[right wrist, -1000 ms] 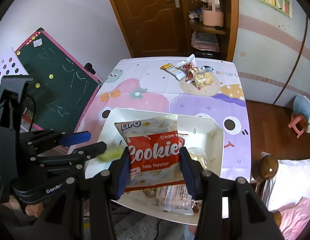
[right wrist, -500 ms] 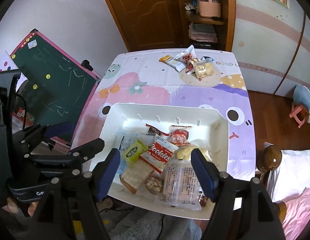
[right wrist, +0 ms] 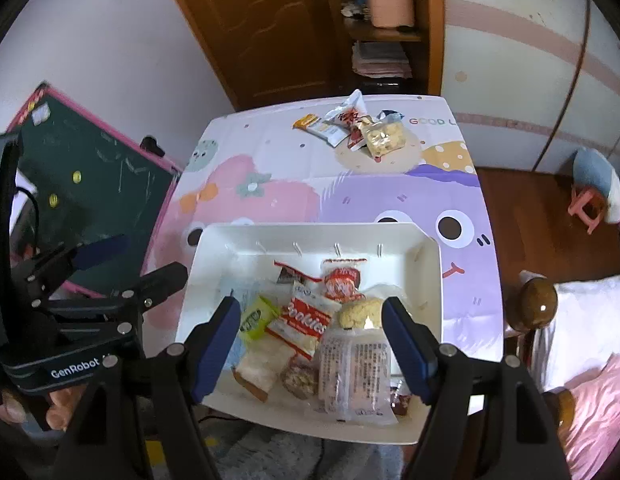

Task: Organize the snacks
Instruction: 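Move both grippers back toward the last snacks on the table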

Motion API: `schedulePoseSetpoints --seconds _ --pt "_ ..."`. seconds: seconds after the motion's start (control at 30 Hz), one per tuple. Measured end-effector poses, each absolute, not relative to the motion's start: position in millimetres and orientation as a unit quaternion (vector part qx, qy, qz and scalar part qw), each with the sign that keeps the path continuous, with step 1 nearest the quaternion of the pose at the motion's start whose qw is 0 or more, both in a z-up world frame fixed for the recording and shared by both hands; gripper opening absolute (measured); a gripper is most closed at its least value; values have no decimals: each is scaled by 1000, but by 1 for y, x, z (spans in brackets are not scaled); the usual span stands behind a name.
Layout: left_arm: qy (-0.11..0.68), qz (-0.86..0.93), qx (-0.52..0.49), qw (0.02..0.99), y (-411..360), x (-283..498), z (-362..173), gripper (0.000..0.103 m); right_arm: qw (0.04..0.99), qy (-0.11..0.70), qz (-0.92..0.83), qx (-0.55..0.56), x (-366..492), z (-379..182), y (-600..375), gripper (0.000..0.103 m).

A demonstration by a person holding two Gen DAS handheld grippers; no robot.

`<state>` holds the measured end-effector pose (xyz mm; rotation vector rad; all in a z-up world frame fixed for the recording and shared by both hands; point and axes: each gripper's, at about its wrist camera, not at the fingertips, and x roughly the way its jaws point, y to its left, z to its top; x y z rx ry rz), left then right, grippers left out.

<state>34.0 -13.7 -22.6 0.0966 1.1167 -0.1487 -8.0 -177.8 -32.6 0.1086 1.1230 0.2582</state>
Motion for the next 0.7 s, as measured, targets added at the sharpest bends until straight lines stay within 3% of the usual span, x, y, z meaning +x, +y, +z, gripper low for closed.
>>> schedulePoseSetpoints --seconds 0.47,0.7 --pt "468 -128 111 867 -33 172 37 81 861 501 59 63 113 8 -213 74" --pt "461 -170 147 858 -65 284 10 83 852 512 6 111 223 -12 -237 73"
